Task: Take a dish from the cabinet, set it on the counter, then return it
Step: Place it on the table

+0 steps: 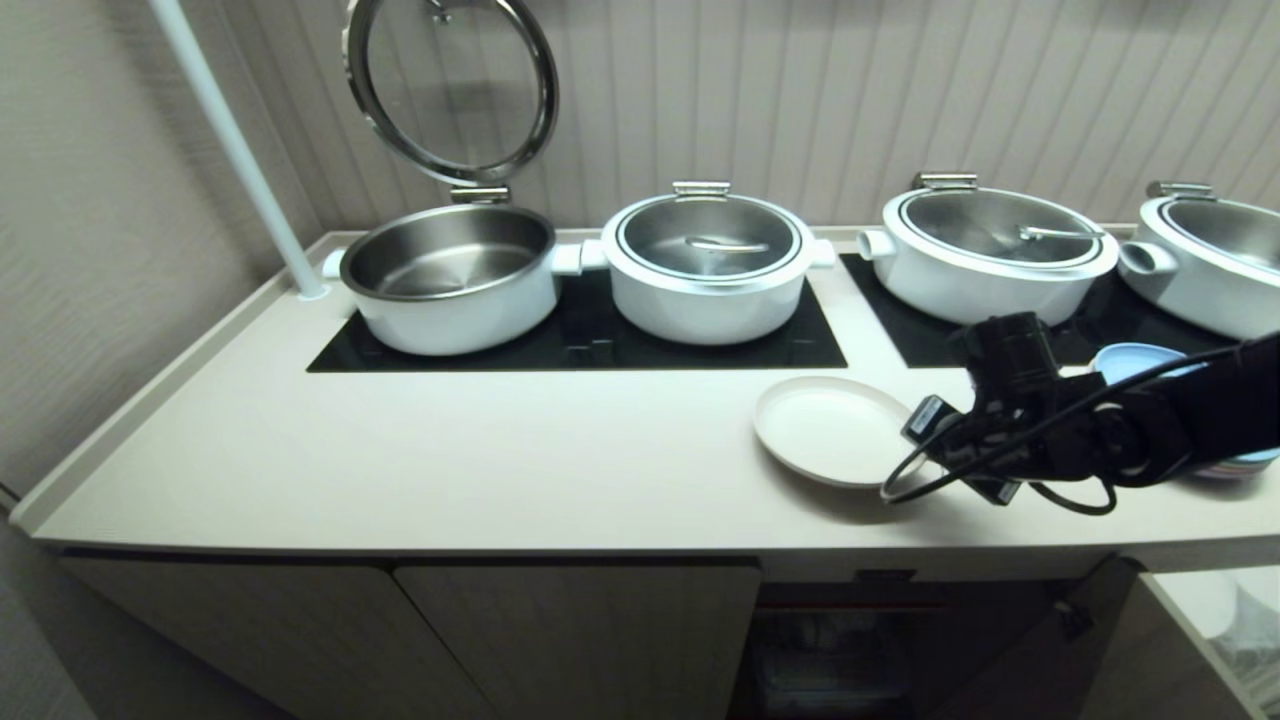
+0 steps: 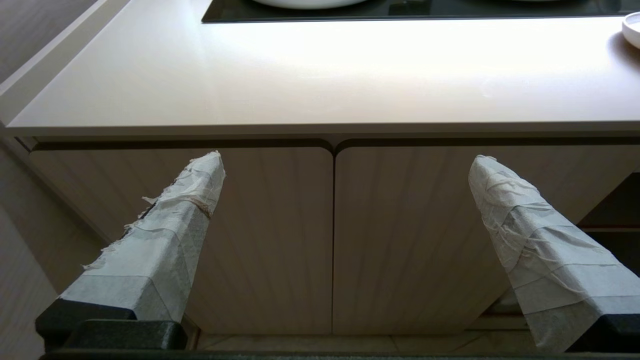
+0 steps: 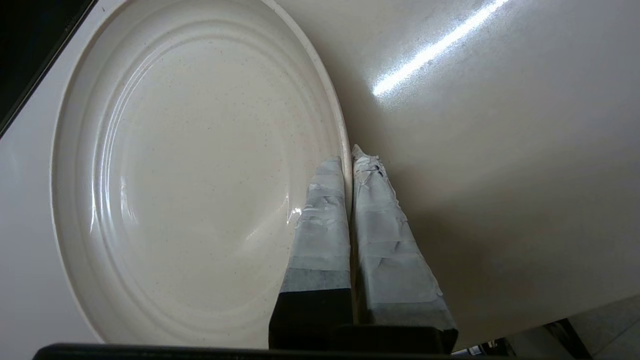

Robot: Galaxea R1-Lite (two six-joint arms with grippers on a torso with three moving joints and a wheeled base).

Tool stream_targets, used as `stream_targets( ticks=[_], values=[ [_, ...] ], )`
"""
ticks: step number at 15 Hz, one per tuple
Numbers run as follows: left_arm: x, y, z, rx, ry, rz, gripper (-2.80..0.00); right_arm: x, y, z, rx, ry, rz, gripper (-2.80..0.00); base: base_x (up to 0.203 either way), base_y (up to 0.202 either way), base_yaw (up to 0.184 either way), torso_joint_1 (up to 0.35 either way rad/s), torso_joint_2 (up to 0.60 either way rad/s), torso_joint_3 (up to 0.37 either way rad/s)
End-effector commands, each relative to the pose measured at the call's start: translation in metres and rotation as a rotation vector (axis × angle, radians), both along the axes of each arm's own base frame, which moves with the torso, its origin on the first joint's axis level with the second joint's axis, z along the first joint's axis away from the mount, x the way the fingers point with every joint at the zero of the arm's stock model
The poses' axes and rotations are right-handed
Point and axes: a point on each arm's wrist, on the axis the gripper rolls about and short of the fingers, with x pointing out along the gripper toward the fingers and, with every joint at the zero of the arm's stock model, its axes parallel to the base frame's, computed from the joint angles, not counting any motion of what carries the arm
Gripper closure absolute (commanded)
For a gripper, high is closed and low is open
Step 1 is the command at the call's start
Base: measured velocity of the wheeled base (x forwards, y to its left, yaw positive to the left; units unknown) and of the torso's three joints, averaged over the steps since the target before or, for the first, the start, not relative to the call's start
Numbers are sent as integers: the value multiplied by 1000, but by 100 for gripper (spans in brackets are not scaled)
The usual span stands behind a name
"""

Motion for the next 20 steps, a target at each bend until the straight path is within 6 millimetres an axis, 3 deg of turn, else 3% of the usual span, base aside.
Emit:
stream_targets(
  ticks=[1, 20],
  values=[
    [0, 0, 0, 0, 0, 0, -280, 0, 0, 0, 1, -2, -4, 0, 0, 0, 0, 0, 0, 0],
    [0, 0, 0, 0, 0, 0, -280, 3, 1, -5, 1, -15, -4, 0, 0, 0, 0, 0, 0, 0]
  ],
)
